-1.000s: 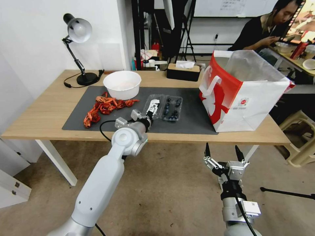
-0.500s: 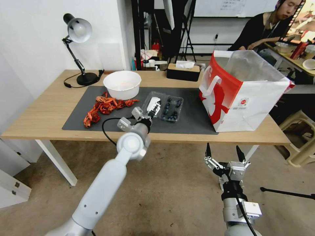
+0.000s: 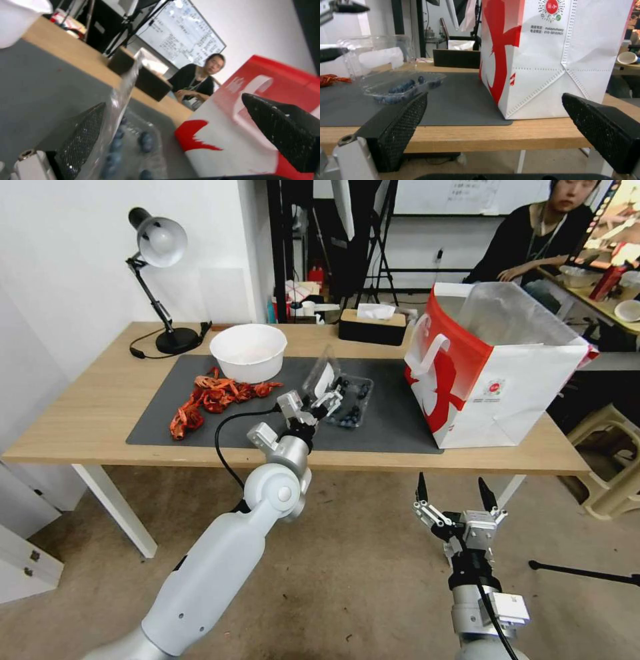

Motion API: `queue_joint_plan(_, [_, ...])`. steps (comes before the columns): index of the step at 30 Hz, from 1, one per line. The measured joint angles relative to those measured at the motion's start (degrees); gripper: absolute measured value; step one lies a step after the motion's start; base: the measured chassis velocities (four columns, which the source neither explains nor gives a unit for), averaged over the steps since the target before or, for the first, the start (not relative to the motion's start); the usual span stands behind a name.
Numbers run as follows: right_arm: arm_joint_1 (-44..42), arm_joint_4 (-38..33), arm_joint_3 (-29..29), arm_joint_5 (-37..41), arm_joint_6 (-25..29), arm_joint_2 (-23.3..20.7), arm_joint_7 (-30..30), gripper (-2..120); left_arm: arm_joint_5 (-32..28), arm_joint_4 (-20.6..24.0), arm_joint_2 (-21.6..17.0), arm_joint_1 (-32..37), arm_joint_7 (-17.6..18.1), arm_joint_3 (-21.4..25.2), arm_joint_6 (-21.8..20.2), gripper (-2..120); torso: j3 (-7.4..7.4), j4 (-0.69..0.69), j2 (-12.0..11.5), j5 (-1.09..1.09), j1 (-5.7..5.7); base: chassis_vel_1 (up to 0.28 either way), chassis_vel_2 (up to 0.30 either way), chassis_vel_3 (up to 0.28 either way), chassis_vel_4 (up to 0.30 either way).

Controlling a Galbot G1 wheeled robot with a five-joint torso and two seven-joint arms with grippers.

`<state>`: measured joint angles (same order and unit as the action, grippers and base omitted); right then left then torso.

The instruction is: Close the takeout container lid, then place the container into the takeout bag.

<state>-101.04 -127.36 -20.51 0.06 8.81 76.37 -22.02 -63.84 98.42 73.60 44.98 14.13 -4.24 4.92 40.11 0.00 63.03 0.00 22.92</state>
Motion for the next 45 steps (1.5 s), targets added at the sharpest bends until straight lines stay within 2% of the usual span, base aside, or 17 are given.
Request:
queue_joint_plan(8, [-0.1, 0.2, -0.3, -0.1, 0.1, 0.1, 0.0, 100, -6.2, 1.3, -0.4, -2.4, 0.1, -1.8, -1.1, 100, 0.00, 0.00, 0.0, 0.00, 0.00, 0.000, 0.000, 0.000, 0.000])
queue_joint_plan(11, [-0.1, 0.4, -0.5, -0.1, 0.2, 0.1, 0.0, 100, -11.5, 2.3, -0.4, -3.3, 2.5, -2.5, -3.2, 100, 0.00, 0.00, 0.0, 0.00, 0.00, 0.000, 0.000, 0.000, 0.000])
queue_joint_plan(14, [-0.1, 0.5, -0.5, -0.1, 0.2, 0.2, 0.0, 100, -13.3, 2.7, -0.3, -3.6, 3.3, -2.6, -4.0, 100, 0.00, 0.00, 0.0, 0.00, 0.00, 0.000, 0.000, 0.000, 0.000])
queue_joint_plan(15, [-0.1, 0.5, -0.6, -0.1, 0.2, 0.2, 0.1, 100, -16.5, 3.0, -0.1, -4.3, 4.9, -3.0, -4.9, 100, 0.00, 0.00, 0.0, 0.00, 0.00, 0.000, 0.000, 0.000, 0.000])
queue_joint_plan(20, [0.0, 0.6, -0.7, -0.1, 0.2, 0.2, 0.1, 100, -21.7, 3.1, 0.5, -5.5, 7.5, -3.2, -5.9, 100, 0.00, 0.00, 0.0, 0.00, 0.00, 0.000, 0.000, 0.000, 0.000])
queue_joint_plan(21, [0.0, 0.6, -0.7, -0.1, 0.2, 0.2, 0.1, 100, -24.7, 3.1, 1.1, -6.1, 9.1, -3.0, -6.5, 100, 0.00, 0.00, 0.0, 0.00, 0.00, 0.000, 0.000, 0.000, 0.000])
queue_joint_plan(23, [0.3, 0.6, -0.7, 0.4, 0.2, 0.1, 0.1, 100, -29.0, 2.2, 2.0, -7.3, 11.7, -2.8, -7.2, 99, 0.00, -0.01, 0.0, 0.01, 0.00, 0.000, 0.000, 0.000, 0.000])
queue_joint_plan(24, [0.3, 0.6, -0.7, 0.4, 0.2, 0.1, 0.1, 100, -29.0, 2.2, 2.0, -7.3, 11.7, -2.8, -7.2, 99, 0.00, -0.01, 0.0, 0.01, 0.00, 0.000, 0.000, 0.000, 0.000])
queue_joint_plan(26, [0.7, 0.6, -0.8, 1.4, 0.0, -0.1, 0.1, 100, -31.3, 0.5, 2.8, -8.3, 14.3, -2.8, -7.9, 96, 0.00, 0.00, 0.0, 0.01, 0.00, 0.000, 0.000, 0.000, 0.000])
queue_joint_plan(28, [1.1, 0.3, -0.9, 2.4, -0.4, -0.4, 0.2, 100, -32.0, -0.3, 3.2, -8.6, 15.4, -2.8, -8.3, 93, 0.00, 0.00, 0.0, 0.00, 0.00, 0.000, 0.000, 0.000, 0.000])
queue_joint_plan(30, [1.8, -0.1, -1.1, 3.8, -1.2, -0.8, 0.2, 100, -32.2, -1.5, 3.5, -8.8, 16.5, -3.0, -8.6, 84, 0.00, -0.01, 0.0, 0.00, 0.00, 0.000, 0.000, 0.000, 0.000])
queue_joint_plan(35, [3.8, -0.8, -1.3, 7.4, -3.1, -1.8, 0.1, 100, -31.8, -2.8, 3.6, -9.0, 17.3, -3.5, -8.9, 67, 0.00, 0.00, 0.0, 0.00, 0.00, 0.000, 0.000, 0.000, 0.000])
queue_joint_plan(36, [3.8, -0.8, -1.3, 7.4, -3.1, -1.8, 0.1, 100, -31.8, -2.8, 3.6, -9.0, 17.3, -3.5, -8.9, 67, 0.00, 0.00, 0.0, 0.00, 0.00, 0.000, 0.000, 0.000, 0.000])
queue_joint_plan(40, [7.4, -1.9, -1.8, 13.9, -6.4, -3.4, 0.0, 100, -30.8, -3.4, 3.6, -9.2, 18.8, -4.2, -9.3, 47, 0.00, 0.00, 0.0, 0.00, 0.00, 0.000, 0.000, 0.000, 0.000])
queue_joint_plan(41, [7.4, -1.9, -1.8, 13.9, -6.4, -3.4, 0.0, 100, -30.8, -3.4, 3.6, -9.2, 18.8, -4.2, -9.3, 47, 0.00, 0.00, 0.0, 0.00, 0.00, 0.000, 0.000, 0.000, 0.000])
queue_joint_plan(44, [10.1, -2.5, -2.3, 19.6, -9.2, -4.9, -0.6, 100, -29.9, -4.0, 3.5, -9.6, 19.6, -5.0, -9.7, 33, 0.00, 0.01, 0.0, 0.00, 0.00, 0.000, 0.000, 0.000, 0.000])
queue_joint_plan(45, [10.1, -2.5, -2.3, 19.6, -9.2, -4.9, -0.6, 100, -29.9, -4.0, 3.5, -9.6, 19.6, -5.0, -9.7, 33, 0.00, 0.01, 0.0, 0.00, 0.00, 0.000, 0.000, 0.000, 0.000])
